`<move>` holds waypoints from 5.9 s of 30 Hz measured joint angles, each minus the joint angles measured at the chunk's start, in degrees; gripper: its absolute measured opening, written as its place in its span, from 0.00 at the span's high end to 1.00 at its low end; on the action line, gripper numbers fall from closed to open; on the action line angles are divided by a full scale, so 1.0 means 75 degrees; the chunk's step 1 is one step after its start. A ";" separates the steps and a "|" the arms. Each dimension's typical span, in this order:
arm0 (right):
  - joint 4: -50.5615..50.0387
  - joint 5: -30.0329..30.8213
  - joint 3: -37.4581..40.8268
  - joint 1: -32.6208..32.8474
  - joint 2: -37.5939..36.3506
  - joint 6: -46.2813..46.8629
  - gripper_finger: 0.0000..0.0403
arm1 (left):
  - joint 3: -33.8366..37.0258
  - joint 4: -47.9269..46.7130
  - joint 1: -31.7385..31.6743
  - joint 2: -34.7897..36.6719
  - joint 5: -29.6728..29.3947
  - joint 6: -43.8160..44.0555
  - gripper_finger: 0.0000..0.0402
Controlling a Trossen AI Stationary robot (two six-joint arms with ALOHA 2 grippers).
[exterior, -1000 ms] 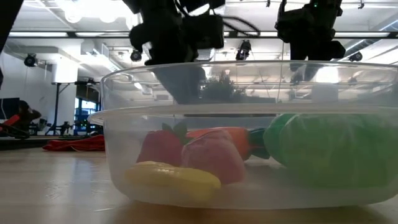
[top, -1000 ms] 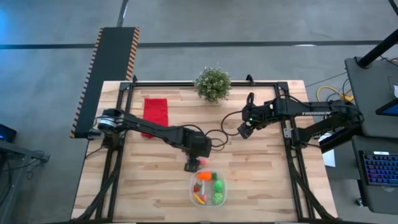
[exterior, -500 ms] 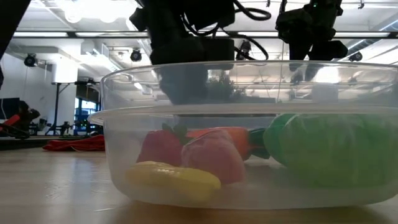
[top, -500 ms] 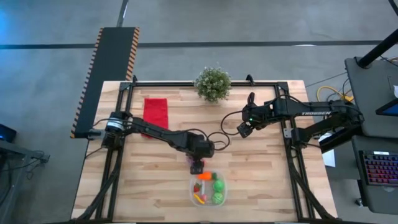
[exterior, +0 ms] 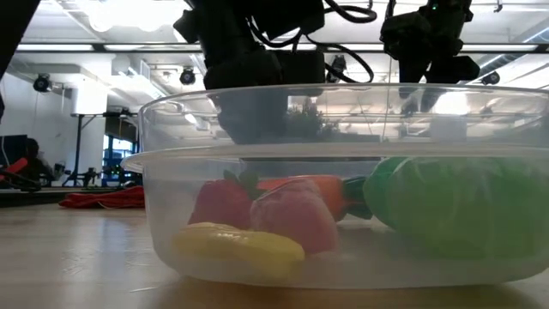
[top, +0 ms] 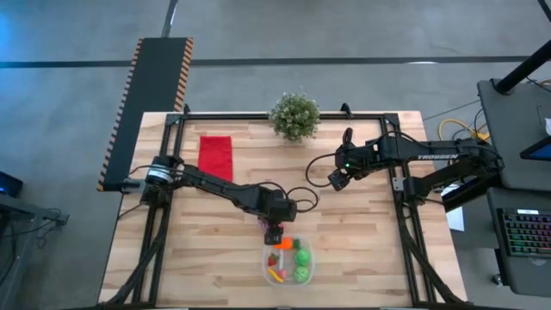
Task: Pick and placing Produce into tupperware
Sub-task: Put the bottom pink peach into the transparent bin, then put the red strawberry into the transparent bin
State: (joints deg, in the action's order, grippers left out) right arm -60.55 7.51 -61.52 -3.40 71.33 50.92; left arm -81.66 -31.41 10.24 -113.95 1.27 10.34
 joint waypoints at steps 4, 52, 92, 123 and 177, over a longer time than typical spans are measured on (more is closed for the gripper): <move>0.0000 0.0002 0.0000 0.0000 0.0000 -0.0048 0.35 | 0.0200 0.0189 -0.0014 -0.0003 -0.0033 0.0002 0.43; -0.0012 -0.0024 0.0003 0.0000 0.0002 0.0017 0.35 | 0.0803 0.0928 0.0003 -0.0003 -0.0167 0.0193 0.58; -0.0031 -0.0062 0.0003 0.0000 0.0003 0.0135 0.35 | 0.0647 0.0192 0.0017 0.0938 -0.0415 0.0220 0.83; 0.0399 -0.0115 0.0003 0.0698 0.0003 0.1482 0.35 | 0.0957 0.1129 0.2080 0.1568 -0.0806 0.2598 0.64; 0.0312 -0.0017 0.0003 0.1035 0.0003 0.1740 0.35 | 0.2684 0.1791 0.1207 0.1652 -0.0720 -0.4274 0.56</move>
State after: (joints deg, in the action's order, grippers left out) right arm -58.22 7.38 -61.49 4.36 71.35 63.97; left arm -61.53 -17.98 19.29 -101.56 -4.13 -21.72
